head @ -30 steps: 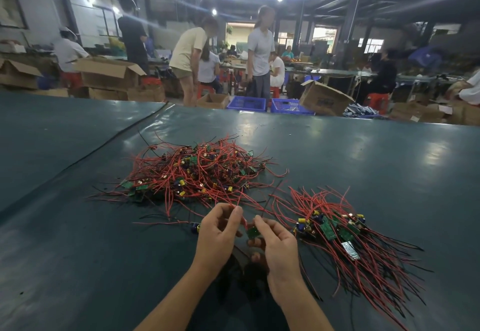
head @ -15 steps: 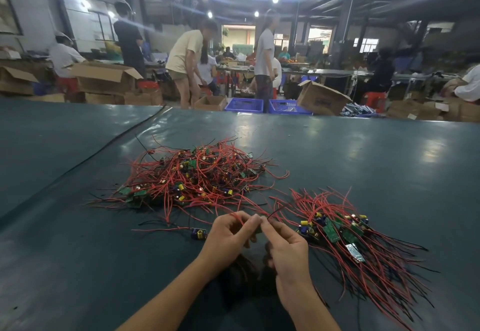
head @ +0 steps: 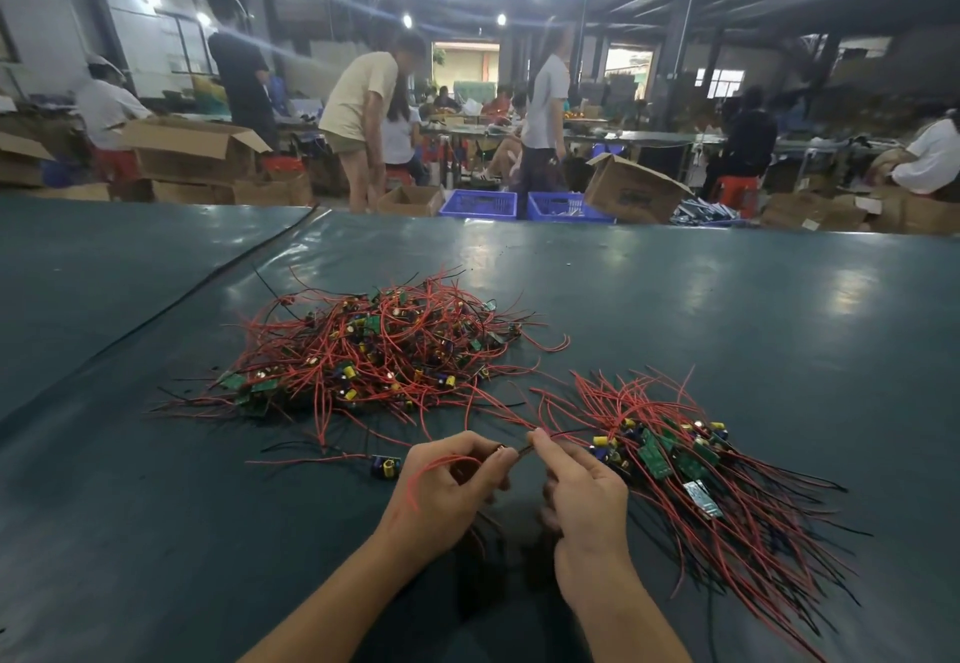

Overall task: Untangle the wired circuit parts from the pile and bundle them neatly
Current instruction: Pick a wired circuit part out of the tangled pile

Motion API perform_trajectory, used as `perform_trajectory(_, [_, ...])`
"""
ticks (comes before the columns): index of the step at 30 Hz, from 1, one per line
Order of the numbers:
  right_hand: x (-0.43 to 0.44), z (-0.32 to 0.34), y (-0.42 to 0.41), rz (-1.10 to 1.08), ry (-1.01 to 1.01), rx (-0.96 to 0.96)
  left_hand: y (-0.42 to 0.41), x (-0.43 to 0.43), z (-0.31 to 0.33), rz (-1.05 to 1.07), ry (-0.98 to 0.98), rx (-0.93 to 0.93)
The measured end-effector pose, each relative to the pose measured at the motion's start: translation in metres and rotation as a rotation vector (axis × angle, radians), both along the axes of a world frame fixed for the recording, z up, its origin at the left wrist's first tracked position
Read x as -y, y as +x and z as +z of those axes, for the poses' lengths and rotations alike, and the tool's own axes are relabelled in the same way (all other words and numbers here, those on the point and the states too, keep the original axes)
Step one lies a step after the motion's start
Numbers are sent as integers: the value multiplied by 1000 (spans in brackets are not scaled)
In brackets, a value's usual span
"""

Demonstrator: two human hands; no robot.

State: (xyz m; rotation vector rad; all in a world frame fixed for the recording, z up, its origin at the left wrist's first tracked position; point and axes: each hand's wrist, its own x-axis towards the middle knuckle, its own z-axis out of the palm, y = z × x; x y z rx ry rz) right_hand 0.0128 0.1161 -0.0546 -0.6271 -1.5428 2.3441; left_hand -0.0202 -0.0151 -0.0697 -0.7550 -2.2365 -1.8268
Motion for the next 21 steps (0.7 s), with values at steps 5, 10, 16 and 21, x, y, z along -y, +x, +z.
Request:
perform_trajectory(5, [-39,16,-7,-247,-163,-68,-2,4,7,-22,94,126])
perform_trajectory(10, [-22,12,-2,-203,-75,-163,3,-1,9,-9,217,185])
perform_trajectory(16, [16,5,9,68,258,-168,5,-3,10,-71,177,191])
perform_trajectory(21, [-26,13,-1,-241,-79,-124,-2,3,11,-65,201,271])
